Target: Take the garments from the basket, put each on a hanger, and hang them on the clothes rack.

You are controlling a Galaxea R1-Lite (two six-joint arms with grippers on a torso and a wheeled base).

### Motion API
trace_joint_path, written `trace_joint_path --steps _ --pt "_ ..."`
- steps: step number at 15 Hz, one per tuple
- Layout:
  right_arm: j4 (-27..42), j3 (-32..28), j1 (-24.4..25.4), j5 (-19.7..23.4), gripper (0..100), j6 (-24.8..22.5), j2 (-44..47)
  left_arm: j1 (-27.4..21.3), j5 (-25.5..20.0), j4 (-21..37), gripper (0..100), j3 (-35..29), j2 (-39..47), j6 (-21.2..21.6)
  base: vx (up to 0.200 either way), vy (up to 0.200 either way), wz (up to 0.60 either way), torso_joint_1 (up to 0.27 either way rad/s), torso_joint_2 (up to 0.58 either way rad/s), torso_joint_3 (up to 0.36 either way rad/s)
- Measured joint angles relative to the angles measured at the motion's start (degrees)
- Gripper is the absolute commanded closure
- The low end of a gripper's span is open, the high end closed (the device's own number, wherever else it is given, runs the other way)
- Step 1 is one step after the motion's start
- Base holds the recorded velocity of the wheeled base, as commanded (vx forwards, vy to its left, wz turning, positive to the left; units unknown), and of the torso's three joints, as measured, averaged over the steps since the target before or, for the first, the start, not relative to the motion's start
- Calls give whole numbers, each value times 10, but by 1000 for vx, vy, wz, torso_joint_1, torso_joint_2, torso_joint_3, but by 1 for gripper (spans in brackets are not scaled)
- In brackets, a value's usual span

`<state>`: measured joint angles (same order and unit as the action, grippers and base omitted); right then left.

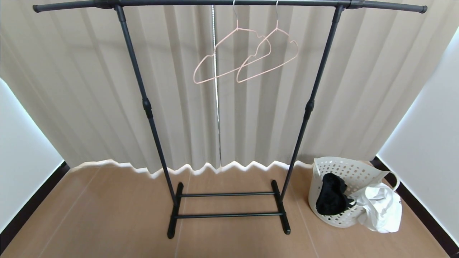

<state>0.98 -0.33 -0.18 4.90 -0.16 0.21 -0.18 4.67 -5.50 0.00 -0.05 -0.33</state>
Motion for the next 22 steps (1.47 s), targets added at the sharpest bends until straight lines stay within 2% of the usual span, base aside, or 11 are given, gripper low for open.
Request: trace_joint_path --steps 1,11,17,19,22 --pt "-1 0 0 0 0 0 0 -1 0 1 0 0 0 0 0 0 0 0 0 0" --pt "0 0 0 0 0 0 0 0 0 1 0 0 0 0 200 0 0 -1 3 4" --pt "1 0 0 0 0 0 0 0 0 1 0 0 0 1 0 -200 0 2 2 3" --pt "1 0 0 0 0 0 0 0 0 0 0 0 0 1 200 -200 0 -3 7 2" --pt "-1 0 0 0 0 0 0 0 0 0 0 0 0 0 67 0 0 -1 1 2"
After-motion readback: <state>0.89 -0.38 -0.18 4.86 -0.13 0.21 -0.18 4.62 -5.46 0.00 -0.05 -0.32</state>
